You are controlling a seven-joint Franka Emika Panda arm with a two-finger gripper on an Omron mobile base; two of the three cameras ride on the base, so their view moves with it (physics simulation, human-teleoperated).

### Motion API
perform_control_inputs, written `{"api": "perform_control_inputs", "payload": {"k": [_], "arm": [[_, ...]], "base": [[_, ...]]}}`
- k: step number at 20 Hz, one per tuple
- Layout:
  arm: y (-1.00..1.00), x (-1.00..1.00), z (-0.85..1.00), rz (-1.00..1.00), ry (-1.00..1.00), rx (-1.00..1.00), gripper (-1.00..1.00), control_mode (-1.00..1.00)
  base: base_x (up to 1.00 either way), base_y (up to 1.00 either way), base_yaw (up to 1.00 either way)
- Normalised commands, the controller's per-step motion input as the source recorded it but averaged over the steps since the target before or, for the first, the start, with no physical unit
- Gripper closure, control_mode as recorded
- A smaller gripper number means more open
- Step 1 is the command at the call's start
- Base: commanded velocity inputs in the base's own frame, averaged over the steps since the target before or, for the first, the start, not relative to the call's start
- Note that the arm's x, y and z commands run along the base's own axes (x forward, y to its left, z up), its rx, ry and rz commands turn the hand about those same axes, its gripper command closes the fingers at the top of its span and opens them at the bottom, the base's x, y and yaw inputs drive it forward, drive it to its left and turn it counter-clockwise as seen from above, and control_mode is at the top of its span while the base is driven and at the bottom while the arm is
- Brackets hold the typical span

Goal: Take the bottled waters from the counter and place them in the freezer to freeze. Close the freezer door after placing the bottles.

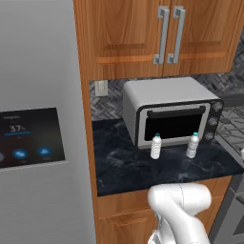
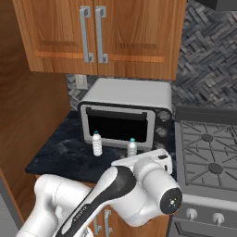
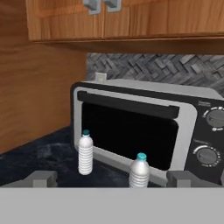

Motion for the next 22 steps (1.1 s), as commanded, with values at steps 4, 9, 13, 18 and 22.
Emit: {"api": "perform_control_inputs", "payload": {"k": [4, 9, 13, 18, 22], "arm": [[-0.13, -0.01, -0.86, 0.0, -0.15, 0.12, -1.0, -1.0], [0.08, 0.24, -0.63, 0.03, -0.06, 0.11, -1.0, -1.0], [0.07, 0.28, -0.43, 0.03, -0.15, 0.09, -1.0, -1.0], [-0.02, 0.32, -0.27, 0.0, -0.11, 0.05, -1.0, -1.0], [-0.03, 0.32, -0.04, -0.01, 0.0, 0.0, -1.0, -1.0]], "base": [[0.0, 0.0, 0.0], [0.0, 0.0, 0.0], [0.0, 0.0, 0.0], [0.0, 0.0, 0.0], [0.0, 0.0, 0.0]]}}
